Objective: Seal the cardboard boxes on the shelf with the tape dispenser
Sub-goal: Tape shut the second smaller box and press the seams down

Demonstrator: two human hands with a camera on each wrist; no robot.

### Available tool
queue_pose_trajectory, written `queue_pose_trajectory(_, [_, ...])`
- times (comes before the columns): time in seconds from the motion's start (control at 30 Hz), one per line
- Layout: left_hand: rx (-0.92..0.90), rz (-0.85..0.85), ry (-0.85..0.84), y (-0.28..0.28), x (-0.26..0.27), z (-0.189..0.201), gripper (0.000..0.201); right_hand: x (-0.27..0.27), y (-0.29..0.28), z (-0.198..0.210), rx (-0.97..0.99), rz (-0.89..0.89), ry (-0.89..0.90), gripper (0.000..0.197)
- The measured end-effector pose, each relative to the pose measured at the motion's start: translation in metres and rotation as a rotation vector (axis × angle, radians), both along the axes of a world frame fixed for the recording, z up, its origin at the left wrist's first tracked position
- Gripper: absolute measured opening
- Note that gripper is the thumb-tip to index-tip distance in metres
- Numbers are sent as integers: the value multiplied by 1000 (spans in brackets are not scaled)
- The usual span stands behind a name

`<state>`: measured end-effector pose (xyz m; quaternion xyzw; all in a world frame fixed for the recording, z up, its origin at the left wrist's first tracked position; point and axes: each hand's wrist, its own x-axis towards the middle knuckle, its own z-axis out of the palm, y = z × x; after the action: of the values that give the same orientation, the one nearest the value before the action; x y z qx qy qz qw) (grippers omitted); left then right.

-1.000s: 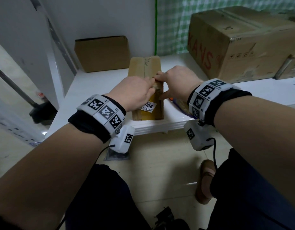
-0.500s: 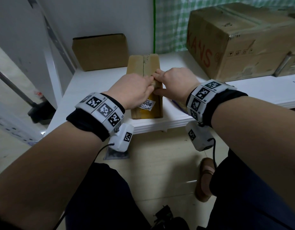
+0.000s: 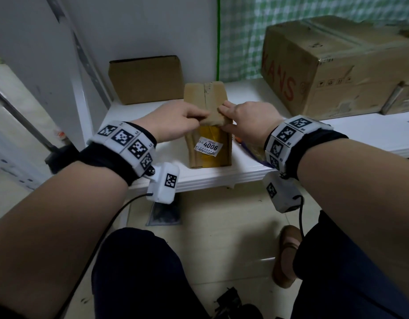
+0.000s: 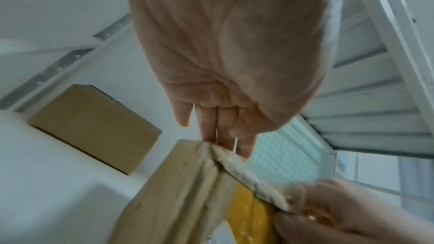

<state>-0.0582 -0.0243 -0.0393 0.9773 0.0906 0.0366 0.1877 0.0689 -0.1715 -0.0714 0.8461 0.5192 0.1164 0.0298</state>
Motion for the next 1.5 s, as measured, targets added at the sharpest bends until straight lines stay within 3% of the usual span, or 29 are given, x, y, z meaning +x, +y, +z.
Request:
queue_pose_trajectory(0.17, [93, 35, 26, 31, -10, -8, 65, -2, -2, 3, 18, -10, -6, 48])
queue_pose_trajectory(0.37, [173, -29, -11, 38, -7, -21, 70, -14, 17, 5, -69, -85, -106, 59])
queue_pose_trajectory(0.63, [138, -28, -34, 37, -6, -20, 69, -34, 38, 6, -11, 18, -113, 48])
queue_pose_trajectory(0.93, [88, -54, -103, 40, -4, -32, 68, -38, 41, 7, 72, -30, 7, 60])
queue_pose_trajectory(1.5, [262, 15, -204, 36, -5, -53, 50, -41, 37, 8, 97, 15, -13, 59])
